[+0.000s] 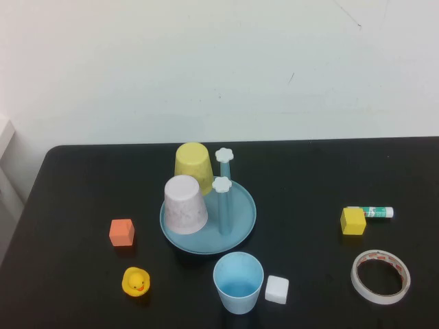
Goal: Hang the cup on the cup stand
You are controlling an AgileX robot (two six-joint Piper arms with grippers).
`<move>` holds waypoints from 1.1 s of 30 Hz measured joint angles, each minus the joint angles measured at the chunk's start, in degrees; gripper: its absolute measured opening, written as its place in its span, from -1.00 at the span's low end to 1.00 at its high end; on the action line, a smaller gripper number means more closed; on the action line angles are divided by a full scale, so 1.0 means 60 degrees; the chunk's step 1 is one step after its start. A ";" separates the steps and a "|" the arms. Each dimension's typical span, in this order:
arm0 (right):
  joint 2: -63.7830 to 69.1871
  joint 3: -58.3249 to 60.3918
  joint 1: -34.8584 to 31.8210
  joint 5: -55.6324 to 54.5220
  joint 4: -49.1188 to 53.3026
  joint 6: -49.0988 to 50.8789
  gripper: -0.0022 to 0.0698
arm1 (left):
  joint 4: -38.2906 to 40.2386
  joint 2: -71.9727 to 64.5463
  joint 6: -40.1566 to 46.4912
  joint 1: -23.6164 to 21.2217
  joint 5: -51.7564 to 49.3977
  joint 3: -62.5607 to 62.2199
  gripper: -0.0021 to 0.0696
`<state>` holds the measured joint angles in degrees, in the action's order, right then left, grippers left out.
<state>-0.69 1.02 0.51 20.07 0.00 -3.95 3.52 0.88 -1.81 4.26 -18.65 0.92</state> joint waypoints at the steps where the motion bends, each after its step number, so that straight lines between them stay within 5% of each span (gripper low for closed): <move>1: 0.0000 0.0000 0.0000 0.0000 0.0000 0.0000 -0.94 | 0.0000 0.0000 0.0000 0.0000 0.0000 0.0000 -0.95; 33: 0.0000 0.0000 0.0000 0.0000 0.0000 0.0000 -0.94 | -0.0292 0.0000 0.0000 0.0000 0.0000 0.0000 -0.95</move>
<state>-0.69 1.02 0.51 20.07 0.00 -3.95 1.77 0.88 -1.81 4.26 -18.65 0.92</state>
